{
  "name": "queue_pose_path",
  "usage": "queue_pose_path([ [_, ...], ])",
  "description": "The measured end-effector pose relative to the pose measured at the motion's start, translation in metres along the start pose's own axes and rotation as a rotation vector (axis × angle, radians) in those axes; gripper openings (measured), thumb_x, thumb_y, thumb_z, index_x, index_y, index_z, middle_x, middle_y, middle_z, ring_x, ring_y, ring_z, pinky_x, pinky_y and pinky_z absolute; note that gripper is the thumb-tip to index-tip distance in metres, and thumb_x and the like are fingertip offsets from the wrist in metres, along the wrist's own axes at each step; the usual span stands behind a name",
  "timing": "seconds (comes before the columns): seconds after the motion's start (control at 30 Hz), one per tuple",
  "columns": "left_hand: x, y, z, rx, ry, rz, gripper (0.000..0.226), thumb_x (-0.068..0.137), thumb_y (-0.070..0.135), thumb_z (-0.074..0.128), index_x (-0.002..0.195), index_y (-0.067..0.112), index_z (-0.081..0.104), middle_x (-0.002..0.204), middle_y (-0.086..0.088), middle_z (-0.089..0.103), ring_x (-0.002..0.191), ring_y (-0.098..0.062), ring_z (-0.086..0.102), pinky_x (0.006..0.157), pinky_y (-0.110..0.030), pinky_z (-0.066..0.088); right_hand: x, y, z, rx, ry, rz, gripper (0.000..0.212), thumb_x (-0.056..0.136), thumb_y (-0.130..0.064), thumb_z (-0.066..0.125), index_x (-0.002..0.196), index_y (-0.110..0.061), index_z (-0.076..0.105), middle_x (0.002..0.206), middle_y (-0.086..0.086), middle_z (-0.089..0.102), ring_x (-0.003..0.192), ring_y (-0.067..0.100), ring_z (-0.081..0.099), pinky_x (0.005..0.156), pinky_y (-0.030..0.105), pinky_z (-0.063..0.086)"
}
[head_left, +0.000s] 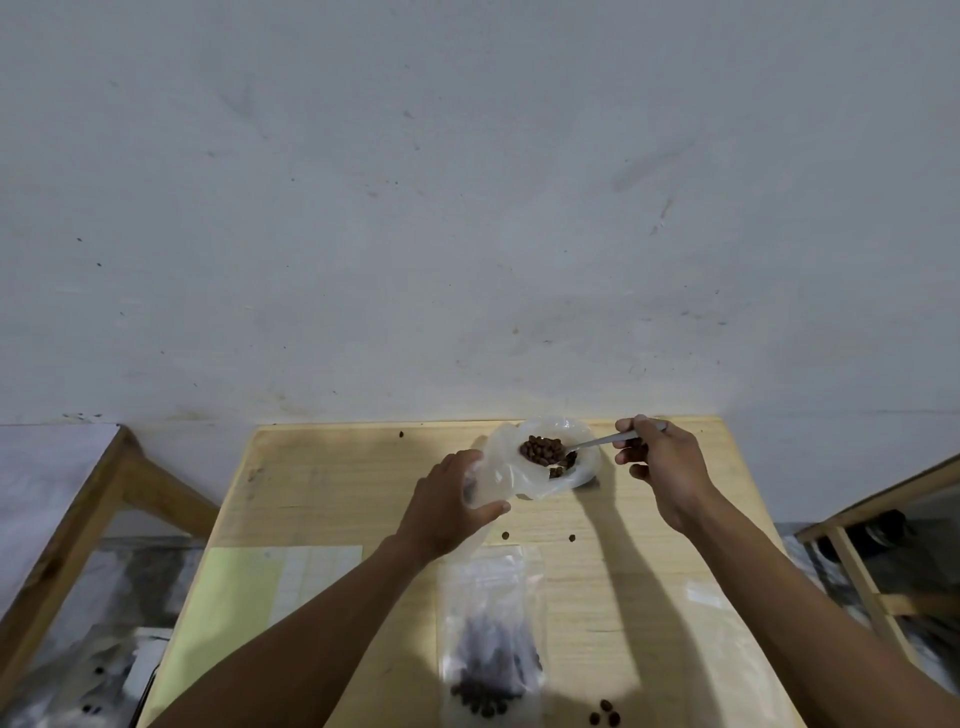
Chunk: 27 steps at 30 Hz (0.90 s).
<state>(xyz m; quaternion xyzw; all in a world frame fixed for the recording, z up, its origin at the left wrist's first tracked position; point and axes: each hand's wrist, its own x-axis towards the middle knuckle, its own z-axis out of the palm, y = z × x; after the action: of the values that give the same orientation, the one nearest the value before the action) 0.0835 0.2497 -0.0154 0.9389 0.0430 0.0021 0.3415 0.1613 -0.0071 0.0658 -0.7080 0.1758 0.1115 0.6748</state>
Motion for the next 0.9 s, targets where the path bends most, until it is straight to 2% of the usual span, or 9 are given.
queue_pose_path([
  [0.17,-0.001,0.001,-0.002,0.022,-0.013,0.025,0.077,0.068,0.058,0.077,0.131,0.025,0.047,0.124,0.008,0.058,0.108,-0.013,0.057,0.095,-0.041,0.046,-0.008,0.0,0.007,-0.089,-0.045,-0.106,0.026,0.101,-0.018,0.046,0.09,-0.009,0.068,0.084,0.007,0.067,0.061,0.018,0.058,0.06,0.028,0.04],
  [0.33,0.0,0.006,-0.001,0.035,-0.037,0.029,0.075,0.071,0.057,0.076,0.132,0.025,0.047,0.124,0.008,0.058,0.108,-0.014,0.057,0.093,-0.039,0.047,-0.017,-0.004,0.013,-0.302,-0.195,-0.322,0.022,0.1,-0.025,0.052,0.097,-0.023,0.073,0.086,-0.005,0.073,0.069,0.009,0.065,0.063,0.019,0.047],
  [0.43,0.001,0.006,0.0,0.034,-0.043,0.005,0.074,0.072,0.056,0.076,0.131,0.024,0.047,0.125,0.006,0.058,0.108,-0.015,0.058,0.093,-0.039,0.047,-0.013,-0.007,0.01,-0.344,-0.174,-0.406,0.022,0.101,-0.026,0.051,0.1,-0.023,0.072,0.087,-0.007,0.072,0.072,0.009,0.066,0.065,0.016,0.046],
  [0.57,-0.006,-0.003,-0.001,0.057,-0.068,-0.03,0.072,0.072,0.053,0.077,0.13,0.022,0.049,0.123,0.005,0.059,0.104,-0.013,0.059,0.089,-0.03,0.046,0.0,-0.002,0.001,-0.319,-0.001,-0.41,0.023,0.102,-0.025,0.048,0.1,-0.021,0.071,0.09,-0.008,0.07,0.069,0.008,0.065,0.067,0.023,0.045],
  [0.77,-0.01,-0.008,0.001,0.125,-0.161,0.023,0.071,0.072,0.053,0.077,0.13,0.024,0.049,0.123,0.006,0.06,0.104,-0.013,0.057,0.089,-0.026,0.042,0.013,0.039,0.004,-0.357,0.077,-0.335,0.021,0.1,-0.021,0.054,0.109,-0.015,0.072,0.099,-0.001,0.071,0.068,0.002,0.067,0.061,0.006,0.043],
  [0.9,-0.003,-0.002,0.004,0.164,-0.188,0.03,0.074,0.072,0.056,0.075,0.133,0.023,0.048,0.126,0.006,0.058,0.108,-0.017,0.056,0.094,-0.032,0.043,0.012,0.06,0.011,-0.352,0.088,-0.268,0.023,0.102,-0.019,0.047,0.105,-0.015,0.07,0.097,0.001,0.071,0.072,0.016,0.069,0.058,0.007,0.042],
])
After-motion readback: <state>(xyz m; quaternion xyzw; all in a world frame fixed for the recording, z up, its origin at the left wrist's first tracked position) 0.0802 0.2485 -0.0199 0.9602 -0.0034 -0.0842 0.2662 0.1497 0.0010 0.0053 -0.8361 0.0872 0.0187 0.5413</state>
